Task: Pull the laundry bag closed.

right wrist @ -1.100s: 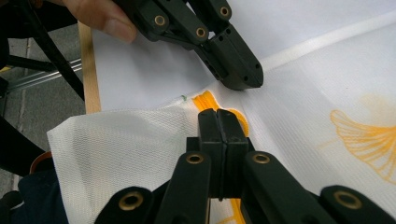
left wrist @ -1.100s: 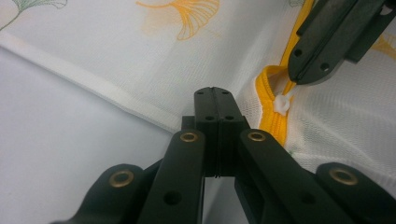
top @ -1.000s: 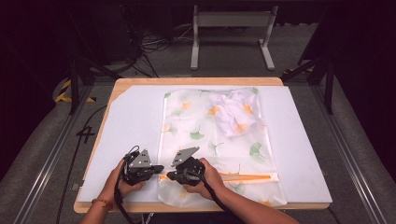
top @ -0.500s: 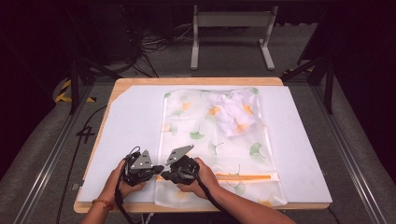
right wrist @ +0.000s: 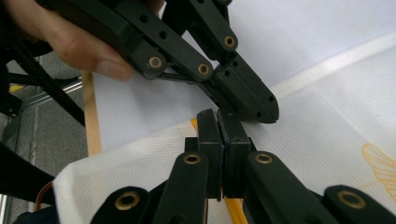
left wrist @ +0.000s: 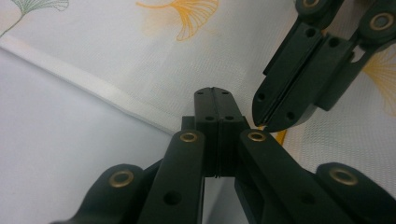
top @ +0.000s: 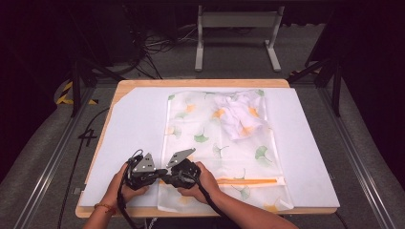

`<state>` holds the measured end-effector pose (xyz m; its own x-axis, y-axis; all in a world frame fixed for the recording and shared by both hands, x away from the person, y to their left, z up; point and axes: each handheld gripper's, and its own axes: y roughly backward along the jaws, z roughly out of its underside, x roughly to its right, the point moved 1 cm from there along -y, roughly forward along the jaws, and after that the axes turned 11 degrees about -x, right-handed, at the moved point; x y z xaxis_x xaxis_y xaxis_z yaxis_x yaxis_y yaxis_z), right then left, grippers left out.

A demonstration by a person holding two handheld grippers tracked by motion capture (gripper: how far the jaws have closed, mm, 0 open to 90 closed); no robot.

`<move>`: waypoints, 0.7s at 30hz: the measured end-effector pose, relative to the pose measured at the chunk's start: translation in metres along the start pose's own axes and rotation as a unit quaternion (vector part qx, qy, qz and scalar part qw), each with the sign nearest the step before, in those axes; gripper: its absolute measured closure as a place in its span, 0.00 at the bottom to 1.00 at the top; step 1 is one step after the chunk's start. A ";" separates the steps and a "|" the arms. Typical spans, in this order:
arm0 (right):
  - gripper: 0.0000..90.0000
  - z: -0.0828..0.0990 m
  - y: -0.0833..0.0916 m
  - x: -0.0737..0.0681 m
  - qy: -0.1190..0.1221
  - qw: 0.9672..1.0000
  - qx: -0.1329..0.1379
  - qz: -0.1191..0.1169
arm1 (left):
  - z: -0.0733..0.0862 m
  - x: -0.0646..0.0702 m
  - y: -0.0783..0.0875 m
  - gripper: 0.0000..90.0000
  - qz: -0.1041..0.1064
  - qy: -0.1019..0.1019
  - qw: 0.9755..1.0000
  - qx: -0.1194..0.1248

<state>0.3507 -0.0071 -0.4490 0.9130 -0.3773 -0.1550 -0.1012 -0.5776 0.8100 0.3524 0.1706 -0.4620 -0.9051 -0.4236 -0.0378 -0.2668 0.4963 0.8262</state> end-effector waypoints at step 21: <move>1.00 0.008 0.006 0.000 0.012 1.000 0.010 0.002 | 0.002 -0.002 0.000 1.00 0.007 0.005 1.000 0.007</move>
<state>0.3472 -0.0163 -0.4486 0.9217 -0.3627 -0.1373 -0.1133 -0.5904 0.7991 0.3535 0.1727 -0.4631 -0.9051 -0.4247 -0.0209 -0.2593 0.5122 0.8188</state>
